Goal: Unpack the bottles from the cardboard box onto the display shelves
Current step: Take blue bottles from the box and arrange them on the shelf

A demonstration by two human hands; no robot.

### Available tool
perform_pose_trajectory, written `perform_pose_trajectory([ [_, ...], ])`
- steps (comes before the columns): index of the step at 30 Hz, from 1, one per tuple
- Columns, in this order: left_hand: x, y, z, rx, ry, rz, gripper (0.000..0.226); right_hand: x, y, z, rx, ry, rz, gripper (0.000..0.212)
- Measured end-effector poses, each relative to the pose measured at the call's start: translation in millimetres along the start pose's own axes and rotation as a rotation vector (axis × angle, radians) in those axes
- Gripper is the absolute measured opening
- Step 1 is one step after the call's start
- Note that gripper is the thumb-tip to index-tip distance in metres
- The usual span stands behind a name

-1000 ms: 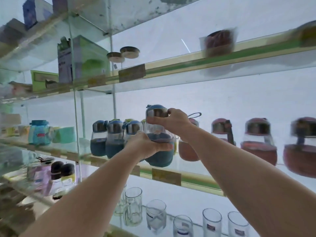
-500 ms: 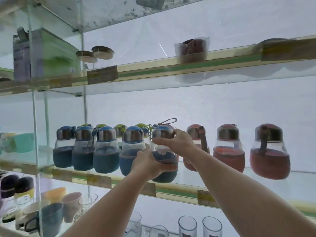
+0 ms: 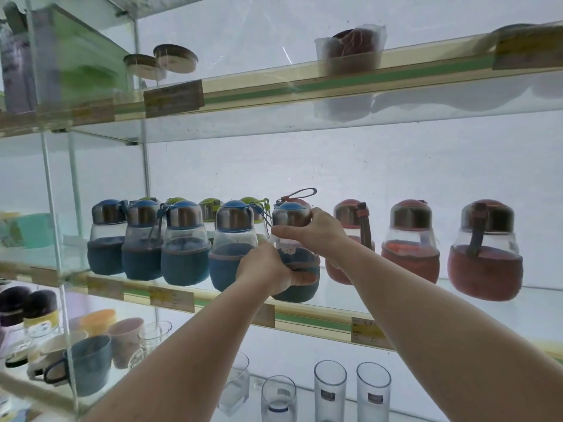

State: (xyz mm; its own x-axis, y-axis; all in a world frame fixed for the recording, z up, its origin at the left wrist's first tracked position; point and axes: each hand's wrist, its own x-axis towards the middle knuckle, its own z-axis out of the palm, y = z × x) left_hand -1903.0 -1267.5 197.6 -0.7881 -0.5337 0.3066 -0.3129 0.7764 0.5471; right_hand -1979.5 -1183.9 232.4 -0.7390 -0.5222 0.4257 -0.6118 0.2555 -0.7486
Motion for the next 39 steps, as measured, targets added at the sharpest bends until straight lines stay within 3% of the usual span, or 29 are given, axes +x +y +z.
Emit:
perform_pose_trajectory([
  [5, -1, 0, 2, -0.044, -0.009, -0.009, 0.076, -3, -4, -13, -0.019, -0.111, -0.005, 0.064],
  [7, 0, -2, 5, -0.096, -0.013, -0.019, 0.086, -4, -7, -16, -0.039, -0.082, -0.016, 0.056],
  [9, -2, -2, 6, -0.129, -0.008, -0.023, 0.089, -4, -13, -16, -0.064, -0.001, -0.044, 0.061],
  [12, -6, 0, 2, -0.122, 0.015, -0.03, 0.086, -3, -22, -11, -0.116, 0.049, -0.096, 0.071],
  [21, -21, -11, -28, -0.16, 0.136, -0.034, 0.081, -6, -44, 10, -0.285, 0.072, -0.171, 0.049],
  [26, -33, -35, -46, -0.15, 0.209, -0.06, 0.068, -20, -59, 32, -0.402, 0.102, -0.326, 0.042],
  [31, -47, -68, -66, -0.078, 0.274, -0.112, 0.06, -37, -84, 72, -0.296, -0.005, -0.457, 0.035],
  [39, -101, -155, -100, 0.022, 0.292, -0.361, 0.062, -79, -112, 170, -0.069, -0.35, -0.367, 0.039],
])
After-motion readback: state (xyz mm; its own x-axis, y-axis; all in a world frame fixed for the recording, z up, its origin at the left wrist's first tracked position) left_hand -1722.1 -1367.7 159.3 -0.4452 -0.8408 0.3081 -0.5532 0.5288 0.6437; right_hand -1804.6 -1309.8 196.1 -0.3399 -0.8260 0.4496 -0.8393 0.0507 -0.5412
